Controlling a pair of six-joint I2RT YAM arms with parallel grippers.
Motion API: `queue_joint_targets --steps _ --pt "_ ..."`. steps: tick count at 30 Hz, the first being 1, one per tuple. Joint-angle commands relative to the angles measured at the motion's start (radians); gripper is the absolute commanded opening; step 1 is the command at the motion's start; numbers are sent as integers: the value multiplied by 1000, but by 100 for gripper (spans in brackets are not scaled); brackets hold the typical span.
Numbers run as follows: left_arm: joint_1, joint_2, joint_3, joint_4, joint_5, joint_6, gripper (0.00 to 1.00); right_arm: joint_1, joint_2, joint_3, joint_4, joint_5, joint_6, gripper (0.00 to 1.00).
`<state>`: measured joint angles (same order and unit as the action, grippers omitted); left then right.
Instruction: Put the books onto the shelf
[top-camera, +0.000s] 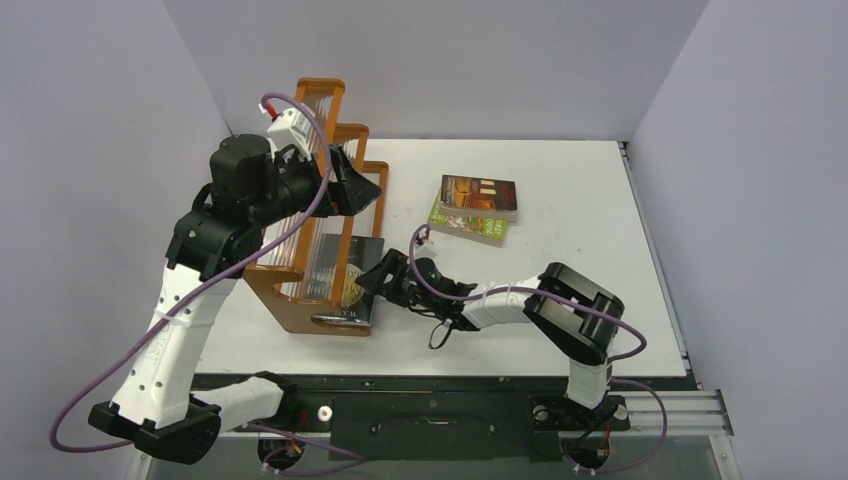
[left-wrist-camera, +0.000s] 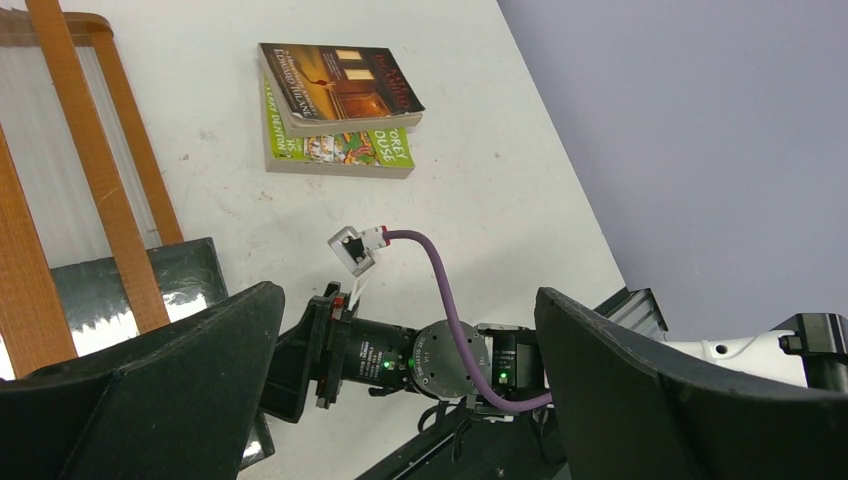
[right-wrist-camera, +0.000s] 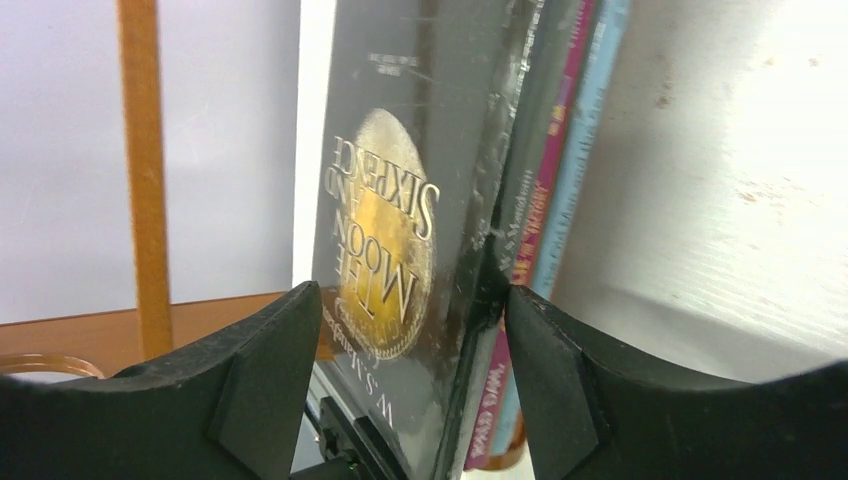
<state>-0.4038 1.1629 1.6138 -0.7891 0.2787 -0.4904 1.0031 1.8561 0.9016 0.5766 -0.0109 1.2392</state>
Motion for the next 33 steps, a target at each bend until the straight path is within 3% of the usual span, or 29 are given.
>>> queue_joint_targets --steps 1,12,18,24,33 --pt "6 -15 3 51 15 0 96 -4 -79 -46 -8 72 -28 63" --pt "6 -13 -8 57 13 -2 96 -18 -158 -55 -75 132 -84 61" --pt "6 -7 -14 67 19 -8 96 -38 -150 -84 -51 125 -68 29" --pt "6 2 -16 66 29 -6 96 -42 -112 -79 -40 111 -49 7" --pt "6 4 -16 60 22 2 96 -42 -59 -52 -31 80 -38 1"
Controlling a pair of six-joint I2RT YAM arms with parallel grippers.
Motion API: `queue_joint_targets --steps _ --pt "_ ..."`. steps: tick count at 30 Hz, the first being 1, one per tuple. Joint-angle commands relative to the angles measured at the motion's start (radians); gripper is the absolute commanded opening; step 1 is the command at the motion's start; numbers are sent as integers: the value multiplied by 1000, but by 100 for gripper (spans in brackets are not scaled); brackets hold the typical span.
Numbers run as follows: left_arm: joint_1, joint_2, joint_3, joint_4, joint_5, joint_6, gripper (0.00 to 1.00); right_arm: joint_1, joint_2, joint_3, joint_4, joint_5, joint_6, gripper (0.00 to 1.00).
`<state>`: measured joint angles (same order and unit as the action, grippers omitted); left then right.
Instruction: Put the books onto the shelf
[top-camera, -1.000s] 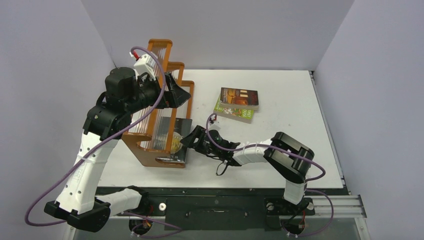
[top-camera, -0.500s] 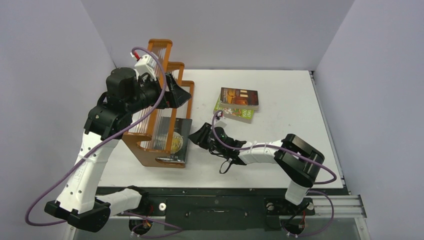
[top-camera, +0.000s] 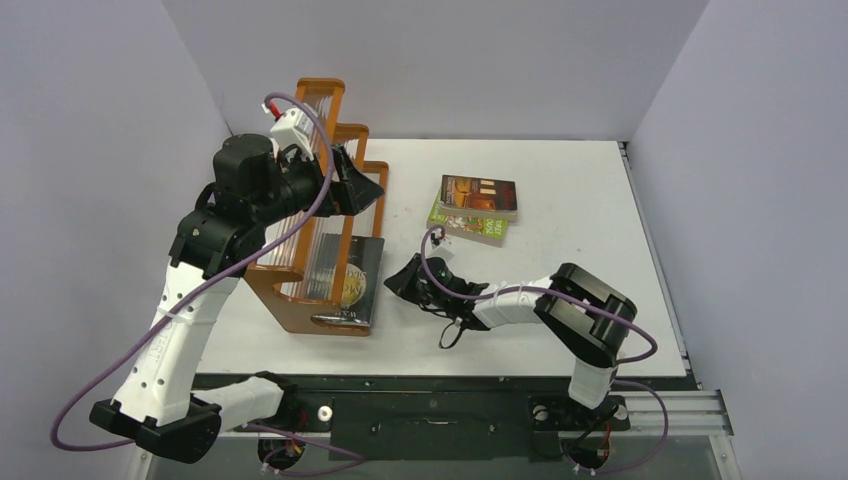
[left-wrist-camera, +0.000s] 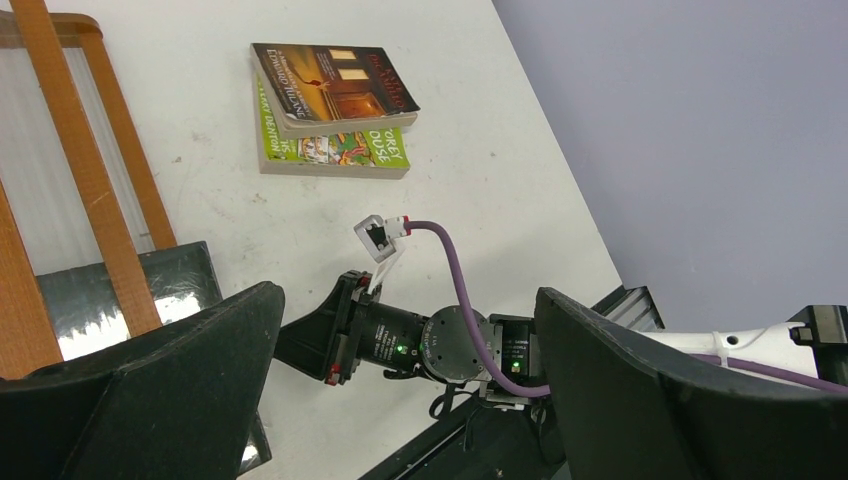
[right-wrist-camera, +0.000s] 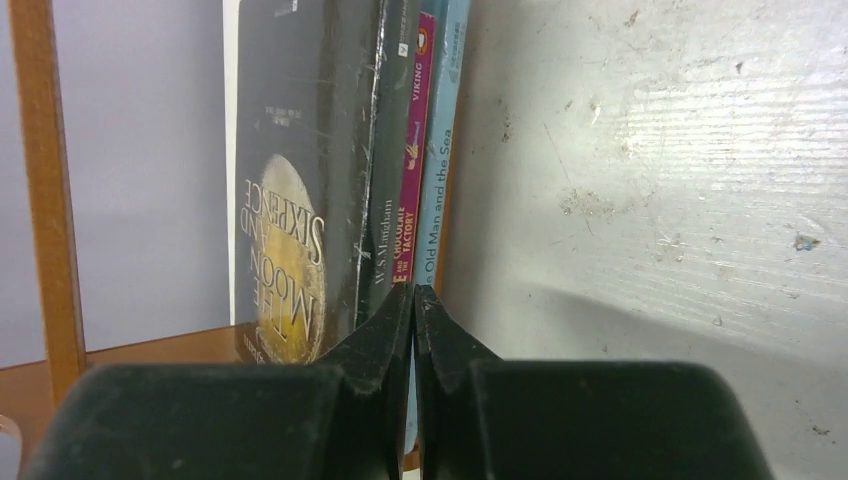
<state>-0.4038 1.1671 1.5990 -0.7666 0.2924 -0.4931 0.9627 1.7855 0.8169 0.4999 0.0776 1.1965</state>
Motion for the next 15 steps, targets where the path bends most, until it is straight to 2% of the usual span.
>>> queue_joint_targets --steps 1,15 --pt "6 0 -1 38 8 5 96 -1 16 35 48 -11 6 1" --pt "6 7 3 32 6 10 96 -1 57 76 62 -52 5 0"
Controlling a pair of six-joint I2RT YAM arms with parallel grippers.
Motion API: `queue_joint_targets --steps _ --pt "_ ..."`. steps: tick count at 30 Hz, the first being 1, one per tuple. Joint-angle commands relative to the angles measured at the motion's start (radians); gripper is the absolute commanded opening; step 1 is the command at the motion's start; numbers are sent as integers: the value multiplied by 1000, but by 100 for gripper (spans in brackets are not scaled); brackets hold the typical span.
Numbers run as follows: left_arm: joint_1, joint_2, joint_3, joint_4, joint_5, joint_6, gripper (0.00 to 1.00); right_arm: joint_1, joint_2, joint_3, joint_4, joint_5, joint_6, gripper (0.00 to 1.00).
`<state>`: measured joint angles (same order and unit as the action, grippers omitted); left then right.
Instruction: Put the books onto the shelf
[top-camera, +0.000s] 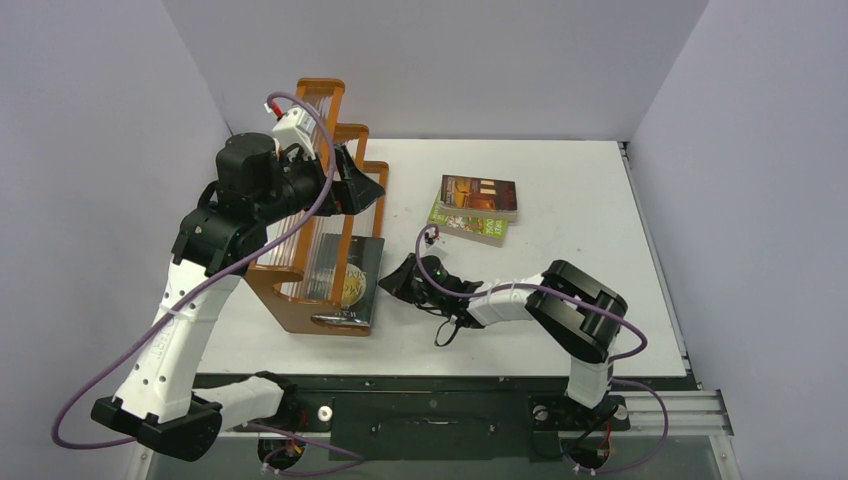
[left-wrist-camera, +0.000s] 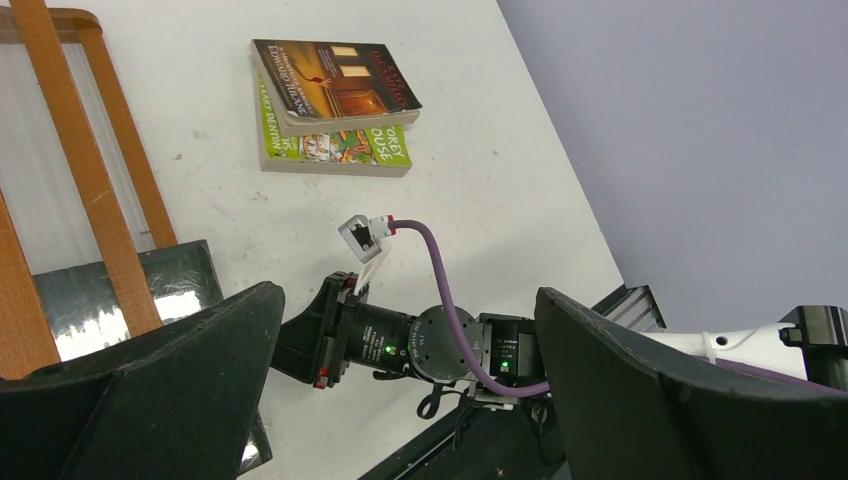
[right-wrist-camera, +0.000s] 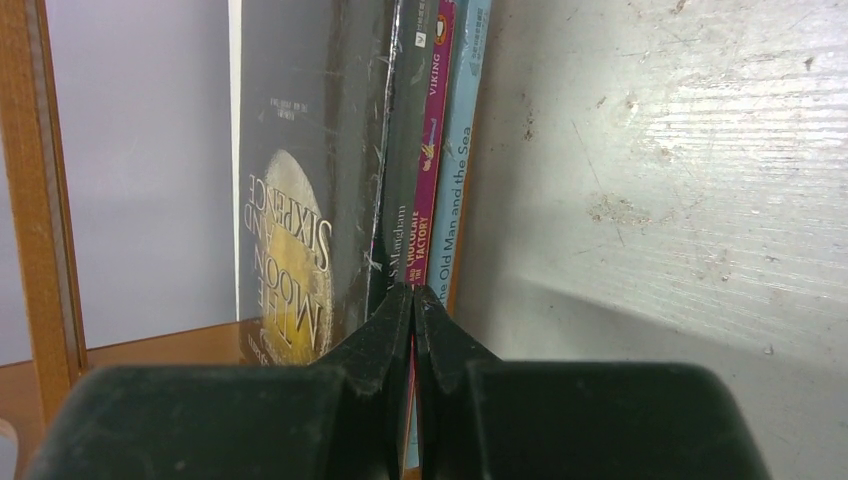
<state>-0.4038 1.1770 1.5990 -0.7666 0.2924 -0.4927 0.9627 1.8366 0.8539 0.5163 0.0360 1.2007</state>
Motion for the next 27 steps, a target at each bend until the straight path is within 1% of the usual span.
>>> queue_joint_targets --steps 1,10,13,15,16,17,18,20,22,23,24,25,26,27 --pt "7 -3 3 31 5 9 96 -1 8 39 48 -11 3 0" --pt "8 0 -4 29 3 11 96 -11 -3 23 68 -23 -6 0" --pt "8 5 -5 31 10 10 96 -14 -5 30 51 -28 -19 2" --pt "8 7 -6 30 13 9 96 -24 -20 31 6 -20 -37 7" --pt "8 8 -9 29 14 9 96 -37 -30 24 -35 1 -46 12" --pt "8 10 -11 30 18 10 96 -44 -61 18 -62 16 -68 13" --pt "8 12 -16 29 21 11 96 -62 -82 4 -126 63 -84 18" --pt "8 21 -28 33 29 11 96 -93 -173 -28 -202 135 -127 25" --pt "7 40 -43 39 43 10 96 -141 -257 -78 -240 175 -154 32" --pt "5 60 -49 39 49 8 96 -184 -284 -116 -247 183 -161 34" --pt "0 70 -52 41 51 5 96 -210 -332 -135 -257 191 -165 39" --pt "-5 92 -61 50 53 4 96 -266 -356 -170 -261 194 -167 41" --pt "-23 103 -64 57 49 2 96 -294 -397 -183 -272 196 -175 45" --pt "-50 117 -81 86 44 1 96 -356 -414 -201 -281 190 -179 52"
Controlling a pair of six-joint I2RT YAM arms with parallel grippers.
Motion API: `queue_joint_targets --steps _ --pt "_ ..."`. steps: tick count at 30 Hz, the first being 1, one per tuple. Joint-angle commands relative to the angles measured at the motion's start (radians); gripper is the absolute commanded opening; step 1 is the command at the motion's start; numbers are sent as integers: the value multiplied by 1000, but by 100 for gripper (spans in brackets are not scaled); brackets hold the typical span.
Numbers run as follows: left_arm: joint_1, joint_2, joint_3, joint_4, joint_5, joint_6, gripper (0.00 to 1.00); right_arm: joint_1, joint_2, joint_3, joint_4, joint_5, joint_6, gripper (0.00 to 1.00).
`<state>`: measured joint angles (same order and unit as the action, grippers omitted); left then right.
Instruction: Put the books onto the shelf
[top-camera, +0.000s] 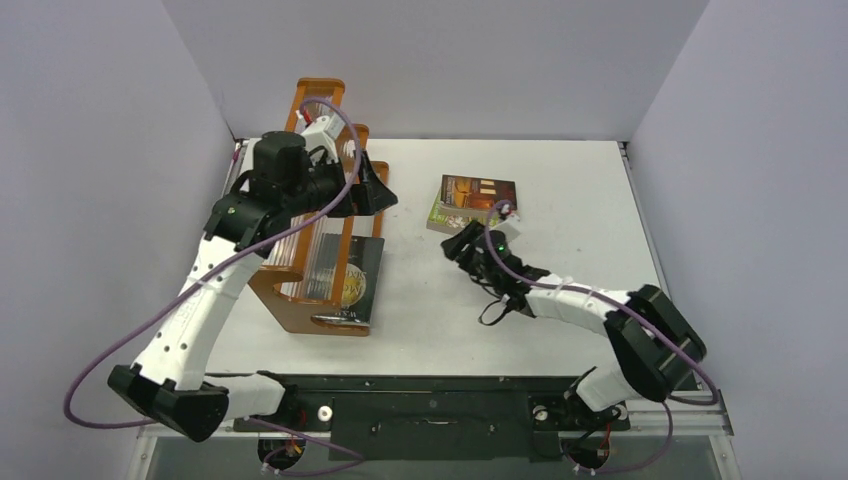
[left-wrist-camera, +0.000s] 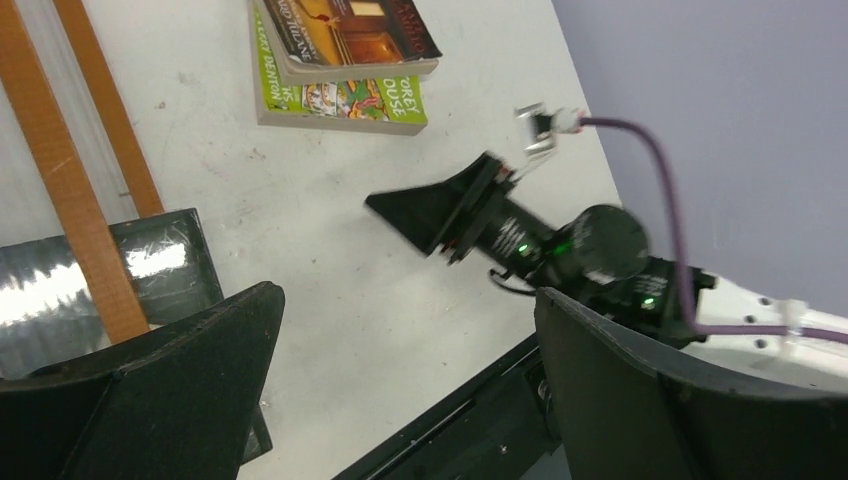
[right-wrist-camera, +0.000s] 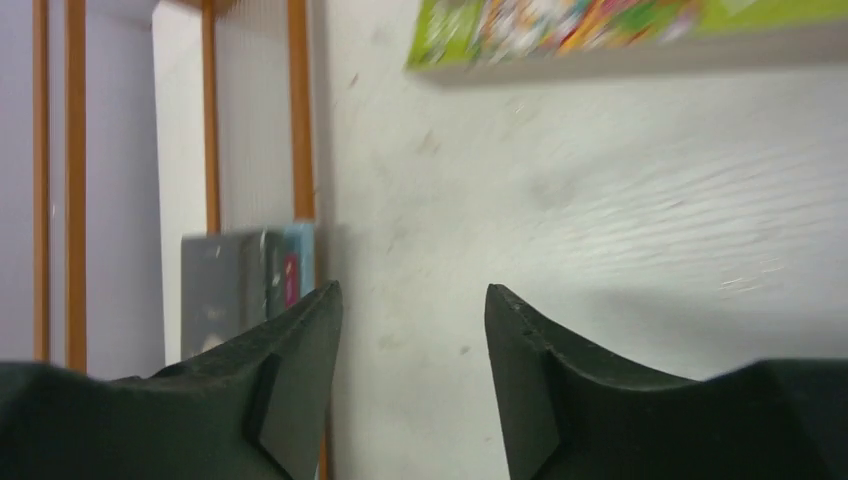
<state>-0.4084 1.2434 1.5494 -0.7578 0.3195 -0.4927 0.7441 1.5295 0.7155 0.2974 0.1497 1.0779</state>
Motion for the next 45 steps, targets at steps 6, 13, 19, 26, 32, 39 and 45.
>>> queue_joint_targets --steps 6,13,19,26,32,39,45 --pt "-197 141 -14 85 -95 7 96 -446 -121 -19 -114 -73 -112 66" --pt "-205 80 -21 73 -176 -4 96 -691 125 171 -72 -295 -73 68" --pt "-184 27 -49 68 -187 -25 96 -716 331 319 -3 -444 -13 69" --pt "-171 -1 -80 72 -188 -44 96 -710 422 339 118 -527 48 39" --pt "-147 -24 -124 125 -116 -70 96 -711 376 291 155 -531 35 0" --pt "-162 5 -167 156 -103 -74 96 -716 153 140 137 -464 -21 0" --pt "-241 92 -239 291 14 -134 96 -659 -145 -95 86 -336 -72 0"
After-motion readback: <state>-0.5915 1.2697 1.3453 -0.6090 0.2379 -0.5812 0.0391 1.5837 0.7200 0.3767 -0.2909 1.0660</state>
